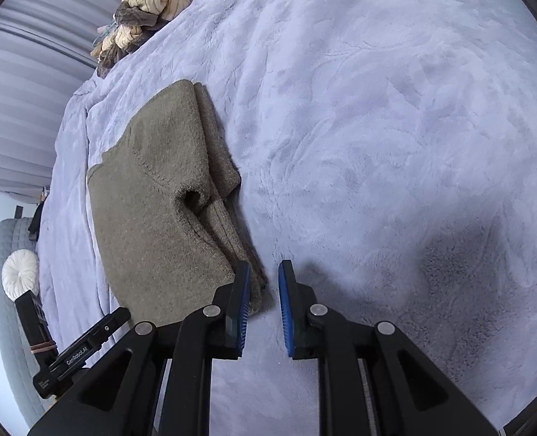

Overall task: Fold small clothes
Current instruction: 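Move both open grippers to the folded edge of the sweater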

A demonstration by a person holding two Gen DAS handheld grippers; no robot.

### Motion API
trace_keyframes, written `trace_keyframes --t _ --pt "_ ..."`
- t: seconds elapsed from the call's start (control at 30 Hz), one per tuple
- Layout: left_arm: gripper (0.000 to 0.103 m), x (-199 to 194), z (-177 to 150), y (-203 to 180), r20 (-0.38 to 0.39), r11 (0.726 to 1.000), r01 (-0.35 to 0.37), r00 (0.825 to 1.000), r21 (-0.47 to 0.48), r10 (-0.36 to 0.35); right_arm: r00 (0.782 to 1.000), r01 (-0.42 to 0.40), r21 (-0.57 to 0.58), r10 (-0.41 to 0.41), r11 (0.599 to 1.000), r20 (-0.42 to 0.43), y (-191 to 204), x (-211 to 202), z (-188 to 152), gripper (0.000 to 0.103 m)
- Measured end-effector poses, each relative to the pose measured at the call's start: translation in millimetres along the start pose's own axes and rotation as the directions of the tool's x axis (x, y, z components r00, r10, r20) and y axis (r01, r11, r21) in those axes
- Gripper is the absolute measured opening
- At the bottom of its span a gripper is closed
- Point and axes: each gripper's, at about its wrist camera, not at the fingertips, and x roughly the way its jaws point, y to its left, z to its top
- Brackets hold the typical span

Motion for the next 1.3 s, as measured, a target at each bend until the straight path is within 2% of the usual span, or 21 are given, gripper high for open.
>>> trace_keyframes --t 0.07,0.2,0.23,0.27,0.43,0.63,0.73,0.8,0.97,1.03,1.07,1.1,1.17,1.2,1.3 --pt "0.089 0.4 0.9 -0.5 -0.007 1.000 0.006 1.000 0.009 -0.006 1.000 -0.001 -0.005 0.001 1.000 -0.003 0.9 0.5 1.6 0.019" --pt "0.089 1.0 4.3 -2.2 -0.004 0.999 0.022 1.000 0.023 -0.022 1.000 -0.011 -0.003 0.011 1.000 -0.010 2.2 1.4 3.3 0.030" --pt "0.091 0.1 5.2 -2.6 0.006 0.999 0.018 1.000 0.028 -0.018 1.000 -0.012 -0.002 0.012 1.000 -0.010 2.4 0.8 3.8 0.033" --pt "0.103 -1.2 6.6 -2.4 0.012 0.999 0.018 1.000 0.028 -0.018 1.000 -0.015 -0.003 0.015 1.000 -0.009 3.0 0.2 5.0 0.035" --pt "0.103 -13.4 21.2 3.5 0.052 0.998 0.055 0.997 0.006 -0.055 0.999 -0.046 -0.021 0.046 0.999 -0.004 9.8 -1.7 16.3 0.047" --pt "0.103 -9.2 43.1 14.5 0.040 0.995 0.073 0.997 -0.064 -0.071 0.997 -0.077 -0.065 0.077 0.995 -0.004 25.7 4.8 37.1 0.051" --pt "0.103 -4.2 49.9 16.5 0.032 0.996 0.051 0.998 -0.077 -0.048 0.996 -0.094 -0.078 0.093 0.993 -0.009 31.4 9.9 46.5 0.053" --pt "0.103 1.7 50.0 16.9 0.020 0.993 0.069 0.998 -0.093 -0.068 0.994 -0.107 -0.088 0.105 0.990 -0.025 34.0 15.6 53.7 0.053" --pt "0.103 7.4 59.1 14.6 0.044 0.983 0.085 0.996 -0.161 -0.079 0.984 -0.162 -0.093 0.154 0.982 -0.089 40.6 50.4 85.9 0.053" --pt "0.103 8.9 64.1 13.0 0.053 0.982 0.079 0.996 -0.170 -0.071 0.967 -0.231 -0.065 0.221 0.971 -0.128 42.7 66.1 96.5 0.053" --pt "0.103 10.6 66.9 11.4 0.054 0.983 0.075 0.996 -0.170 -0.066 0.948 -0.283 -0.042 0.273 0.958 -0.166 44.4 77.5 101.6 0.053" --pt "0.103 12.2 70.1 9.2 0.054 0.983 0.069 0.997 -0.170 -0.061 0.938 -0.303 -0.034 0.292 0.952 -0.185 45.8 83.3 103.6 0.051" --pt "0.103 13.5 74.6 5.6 0.056 0.984 0.058 0.997 -0.167 -0.049 0.931 -0.317 -0.062 0.298 0.946 -0.211 52.4 90.2 106.1 0.025" --pt "0.103 13.8 76.2 4.0 0.059 0.985 0.054 0.997 -0.165 -0.045 0.932 -0.316 -0.096 0.291 0.944 -0.214 56.5 88.6 106.6 0.019" --pt "0.103 16.5 81.7 -2.9 0.062 0.986 0.049 0.997 -0.160 -0.039 0.951 -0.283 -0.183 0.251 0.941 -0.182 64.2 74.8 104.9 0.018"
